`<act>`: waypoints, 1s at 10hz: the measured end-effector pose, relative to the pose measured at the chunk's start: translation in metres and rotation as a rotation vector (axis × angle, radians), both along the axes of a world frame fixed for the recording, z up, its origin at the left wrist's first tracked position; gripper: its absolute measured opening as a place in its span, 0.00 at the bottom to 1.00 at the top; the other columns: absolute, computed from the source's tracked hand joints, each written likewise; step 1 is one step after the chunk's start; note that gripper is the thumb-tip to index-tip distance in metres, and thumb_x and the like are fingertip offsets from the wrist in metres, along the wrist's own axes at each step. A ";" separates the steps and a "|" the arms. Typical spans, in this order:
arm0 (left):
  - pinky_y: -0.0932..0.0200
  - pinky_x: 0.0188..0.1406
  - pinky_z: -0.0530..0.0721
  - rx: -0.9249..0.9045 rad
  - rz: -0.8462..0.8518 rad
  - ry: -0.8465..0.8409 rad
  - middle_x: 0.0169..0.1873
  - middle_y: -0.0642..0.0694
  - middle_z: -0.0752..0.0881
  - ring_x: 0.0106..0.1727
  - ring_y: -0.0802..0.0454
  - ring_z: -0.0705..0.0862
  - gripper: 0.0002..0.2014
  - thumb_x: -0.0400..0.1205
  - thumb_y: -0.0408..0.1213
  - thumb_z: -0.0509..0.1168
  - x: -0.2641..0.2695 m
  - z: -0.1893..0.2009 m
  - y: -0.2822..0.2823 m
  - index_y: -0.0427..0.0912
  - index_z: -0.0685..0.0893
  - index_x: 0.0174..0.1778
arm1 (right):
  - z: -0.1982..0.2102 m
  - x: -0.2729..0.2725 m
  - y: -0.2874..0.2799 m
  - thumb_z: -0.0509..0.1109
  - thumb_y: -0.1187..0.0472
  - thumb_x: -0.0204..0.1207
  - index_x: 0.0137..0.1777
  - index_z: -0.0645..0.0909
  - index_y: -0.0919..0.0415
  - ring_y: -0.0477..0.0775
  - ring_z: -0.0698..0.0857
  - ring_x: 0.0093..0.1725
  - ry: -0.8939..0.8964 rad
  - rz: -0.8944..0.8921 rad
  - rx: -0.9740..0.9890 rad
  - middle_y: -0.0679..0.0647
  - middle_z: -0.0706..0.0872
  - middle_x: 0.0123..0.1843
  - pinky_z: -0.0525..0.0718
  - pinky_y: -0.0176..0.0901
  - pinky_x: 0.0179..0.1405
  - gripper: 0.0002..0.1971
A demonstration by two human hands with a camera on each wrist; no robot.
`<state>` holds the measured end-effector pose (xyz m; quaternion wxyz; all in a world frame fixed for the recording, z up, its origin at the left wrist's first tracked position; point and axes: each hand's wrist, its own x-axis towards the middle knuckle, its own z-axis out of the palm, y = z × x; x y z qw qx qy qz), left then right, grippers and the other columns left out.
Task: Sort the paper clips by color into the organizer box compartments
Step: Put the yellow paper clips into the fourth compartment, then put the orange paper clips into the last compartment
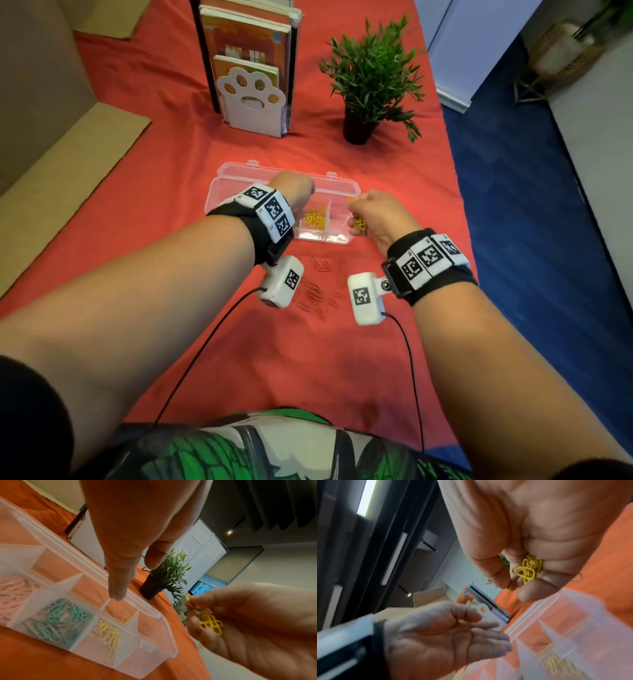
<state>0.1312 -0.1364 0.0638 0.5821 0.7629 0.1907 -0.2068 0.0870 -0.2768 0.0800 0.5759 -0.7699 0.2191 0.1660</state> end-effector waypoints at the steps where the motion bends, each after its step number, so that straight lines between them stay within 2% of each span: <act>1: 0.48 0.59 0.85 0.065 0.006 -0.035 0.47 0.39 0.82 0.46 0.49 0.80 0.18 0.78 0.32 0.59 -0.005 -0.005 0.017 0.29 0.80 0.62 | -0.004 0.017 0.026 0.61 0.70 0.76 0.33 0.69 0.59 0.54 0.77 0.28 -0.023 0.054 -0.084 0.57 0.75 0.29 0.86 0.48 0.36 0.12; 2: 0.46 0.60 0.84 0.091 0.063 -0.115 0.44 0.38 0.84 0.47 0.46 0.81 0.15 0.76 0.30 0.60 -0.034 -0.004 0.040 0.32 0.84 0.56 | -0.006 0.024 0.044 0.59 0.66 0.77 0.29 0.69 0.53 0.53 0.77 0.36 0.008 0.198 -0.204 0.50 0.73 0.30 0.83 0.55 0.55 0.15; 3: 0.49 0.62 0.82 0.189 0.007 -0.194 0.51 0.37 0.88 0.54 0.44 0.85 0.14 0.77 0.28 0.60 -0.055 -0.012 0.058 0.36 0.86 0.56 | -0.004 0.025 0.050 0.57 0.68 0.80 0.32 0.65 0.46 0.44 0.72 0.36 0.047 0.260 -0.195 0.45 0.69 0.35 0.80 0.47 0.56 0.18; 4: 0.50 0.65 0.81 0.206 0.020 -0.274 0.53 0.41 0.88 0.57 0.45 0.86 0.13 0.76 0.27 0.61 -0.073 -0.028 0.080 0.38 0.85 0.54 | -0.005 0.026 0.047 0.59 0.68 0.79 0.46 0.78 0.50 0.53 0.79 0.51 0.016 0.199 -0.131 0.49 0.76 0.43 0.84 0.55 0.61 0.12; 5: 0.51 0.61 0.83 0.206 0.030 -0.290 0.47 0.42 0.89 0.52 0.45 0.87 0.10 0.76 0.27 0.63 -0.086 -0.040 0.088 0.39 0.86 0.50 | -0.005 0.021 0.044 0.59 0.75 0.76 0.61 0.81 0.68 0.57 0.81 0.50 -0.055 0.078 -0.091 0.57 0.80 0.49 0.86 0.56 0.54 0.16; 6: 0.50 0.58 0.84 0.257 -0.029 -0.294 0.46 0.38 0.90 0.45 0.49 0.86 0.09 0.74 0.25 0.65 -0.099 -0.056 0.093 0.36 0.87 0.48 | -0.001 0.012 0.035 0.54 0.80 0.73 0.52 0.82 0.69 0.56 0.80 0.43 -0.155 0.002 -0.081 0.56 0.80 0.39 0.86 0.54 0.46 0.18; 7: 0.51 0.57 0.84 0.320 -0.162 -0.267 0.44 0.39 0.90 0.44 0.49 0.86 0.10 0.73 0.26 0.67 -0.109 -0.062 0.093 0.37 0.87 0.48 | -0.008 -0.003 0.027 0.56 0.79 0.73 0.41 0.80 0.62 0.53 0.80 0.35 -0.201 0.009 -0.143 0.54 0.80 0.35 0.85 0.51 0.41 0.15; 8: 0.60 0.56 0.81 0.426 -0.287 -0.288 0.46 0.41 0.90 0.50 0.45 0.87 0.12 0.73 0.28 0.67 -0.114 -0.063 0.091 0.40 0.88 0.51 | -0.023 -0.024 0.022 0.60 0.74 0.73 0.33 0.79 0.51 0.49 0.80 0.33 -0.199 0.082 -0.289 0.47 0.81 0.32 0.84 0.54 0.47 0.17; 9: 0.62 0.54 0.76 0.546 -0.407 -0.334 0.51 0.41 0.88 0.53 0.44 0.85 0.13 0.75 0.30 0.66 -0.115 -0.060 0.087 0.42 0.88 0.54 | -0.038 -0.050 0.020 0.63 0.70 0.74 0.38 0.83 0.55 0.52 0.84 0.39 -0.147 0.229 -0.474 0.50 0.86 0.38 0.80 0.41 0.48 0.11; 10: 0.57 0.58 0.79 0.598 -0.539 -0.373 0.51 0.40 0.86 0.54 0.42 0.85 0.13 0.74 0.31 0.67 -0.113 -0.065 0.084 0.43 0.88 0.53 | -0.052 -0.069 0.022 0.62 0.68 0.75 0.49 0.86 0.62 0.57 0.86 0.54 -0.083 0.326 -0.636 0.58 0.89 0.51 0.78 0.39 0.56 0.11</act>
